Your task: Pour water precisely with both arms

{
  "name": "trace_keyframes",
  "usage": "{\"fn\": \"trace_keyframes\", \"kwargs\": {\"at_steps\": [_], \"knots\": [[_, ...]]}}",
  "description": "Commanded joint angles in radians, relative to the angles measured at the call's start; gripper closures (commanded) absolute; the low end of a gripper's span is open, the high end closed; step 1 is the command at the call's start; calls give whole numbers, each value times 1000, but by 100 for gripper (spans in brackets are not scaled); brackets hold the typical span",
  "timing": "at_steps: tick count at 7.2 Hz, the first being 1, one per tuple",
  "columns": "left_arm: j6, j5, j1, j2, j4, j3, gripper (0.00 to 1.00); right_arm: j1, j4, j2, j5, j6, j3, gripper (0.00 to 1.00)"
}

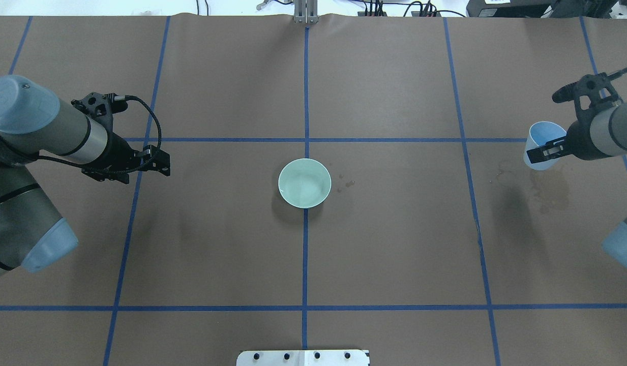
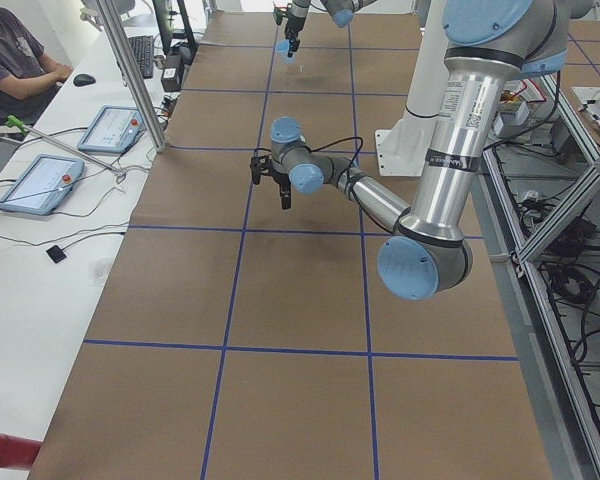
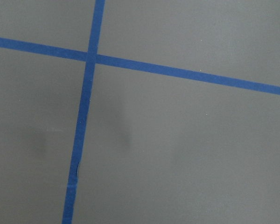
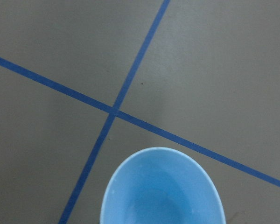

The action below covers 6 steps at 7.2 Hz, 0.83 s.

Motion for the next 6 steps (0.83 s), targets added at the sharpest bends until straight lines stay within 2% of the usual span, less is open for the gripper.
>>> {"fn": "trace_keyframes", "kwargs": {"at_steps": [1, 2, 3, 4, 6], "knots": [[-1, 0, -1, -1, 0, 0, 1, 3, 344, -114, -5, 114, -124, 100], [-1, 0, 1, -1, 0, -2, 1, 3, 427, -119, -20, 226, -154, 100], [1, 0, 1, -1, 0, -2, 1, 2, 469, -147, -39, 240, -156, 100], [1, 0, -1, -1, 0, -2, 1, 2, 491, -173, -81, 241, -157, 100], [-1, 0, 1, -1, 0, -2, 1, -8, 520, -185, -86, 282, -174, 99]]}}
